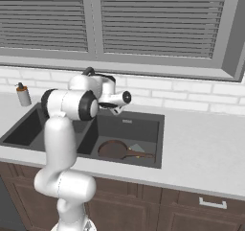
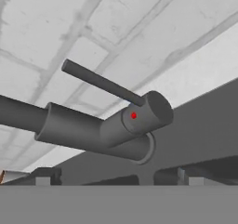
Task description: Pick the pan and sponge and place them into the sink. Then turn on the water.
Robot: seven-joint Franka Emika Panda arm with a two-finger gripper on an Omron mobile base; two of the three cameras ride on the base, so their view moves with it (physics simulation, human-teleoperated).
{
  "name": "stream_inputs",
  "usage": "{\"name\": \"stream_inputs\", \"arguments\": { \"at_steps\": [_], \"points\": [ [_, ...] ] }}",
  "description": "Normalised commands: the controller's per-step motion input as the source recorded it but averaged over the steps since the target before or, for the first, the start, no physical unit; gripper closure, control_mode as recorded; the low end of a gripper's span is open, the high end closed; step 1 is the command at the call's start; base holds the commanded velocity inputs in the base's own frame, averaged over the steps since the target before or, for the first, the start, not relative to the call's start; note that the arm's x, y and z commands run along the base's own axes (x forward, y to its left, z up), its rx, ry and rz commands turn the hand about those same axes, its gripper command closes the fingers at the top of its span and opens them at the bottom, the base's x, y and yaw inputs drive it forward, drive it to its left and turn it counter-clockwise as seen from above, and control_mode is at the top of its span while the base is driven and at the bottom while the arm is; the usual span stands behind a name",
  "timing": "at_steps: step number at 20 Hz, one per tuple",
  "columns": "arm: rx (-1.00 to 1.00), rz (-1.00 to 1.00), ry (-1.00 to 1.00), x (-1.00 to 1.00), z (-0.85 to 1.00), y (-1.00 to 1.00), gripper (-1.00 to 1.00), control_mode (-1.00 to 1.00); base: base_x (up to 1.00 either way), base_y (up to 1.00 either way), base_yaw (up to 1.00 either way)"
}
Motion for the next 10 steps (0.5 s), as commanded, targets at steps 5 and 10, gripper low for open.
{"name": "stream_inputs", "arguments": {
  "at_steps": [5, 10],
  "points": [
    [0.01, 0.00, 0.00, 0.29, -0.14, 0.00, -1.00, -1.00, 0.00, 0.00, 0.00],
    [0.01, 0.00, 0.00, 0.28, -0.15, 0.00, -1.00, -1.00, 0.00, 0.00, 0.00]
  ]
}}
